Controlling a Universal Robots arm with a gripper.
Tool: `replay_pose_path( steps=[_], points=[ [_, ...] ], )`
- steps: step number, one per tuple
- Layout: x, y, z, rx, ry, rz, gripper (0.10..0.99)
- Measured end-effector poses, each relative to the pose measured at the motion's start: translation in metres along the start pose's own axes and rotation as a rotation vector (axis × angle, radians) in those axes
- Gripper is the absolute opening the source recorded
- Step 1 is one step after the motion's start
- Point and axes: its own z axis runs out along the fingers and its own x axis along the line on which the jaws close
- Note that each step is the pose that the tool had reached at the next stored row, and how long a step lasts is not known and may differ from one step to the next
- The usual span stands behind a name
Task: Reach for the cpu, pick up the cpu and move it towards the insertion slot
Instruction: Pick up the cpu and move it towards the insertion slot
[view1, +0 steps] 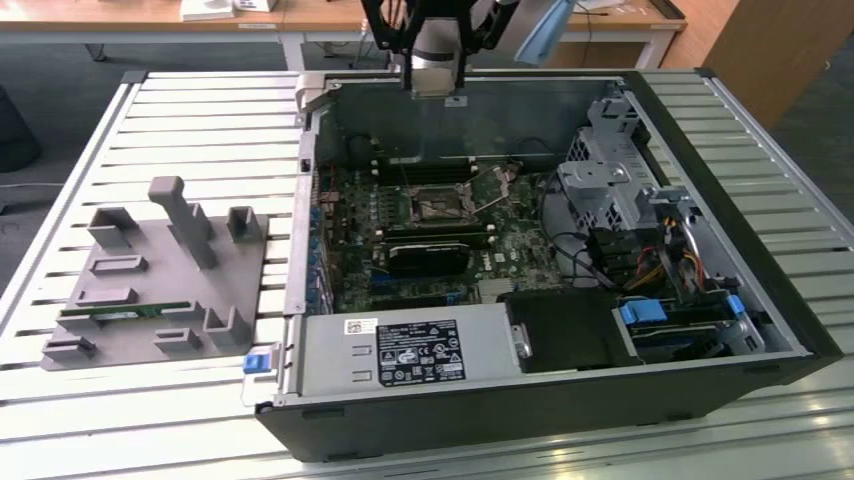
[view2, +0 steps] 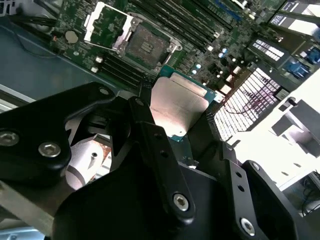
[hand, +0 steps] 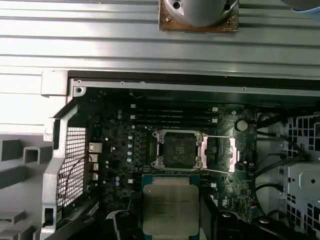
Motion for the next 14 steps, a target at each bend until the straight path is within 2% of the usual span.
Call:
replay_pose_path(
  steps=[7,14],
  points=[
    [-0.0274,0.0002,0.0009,0.0,-0.0005,0.0,0.541],
    [-0.0278,0.0002,0.001,0.0,-0.0009,0.0,0.541]
  ],
)
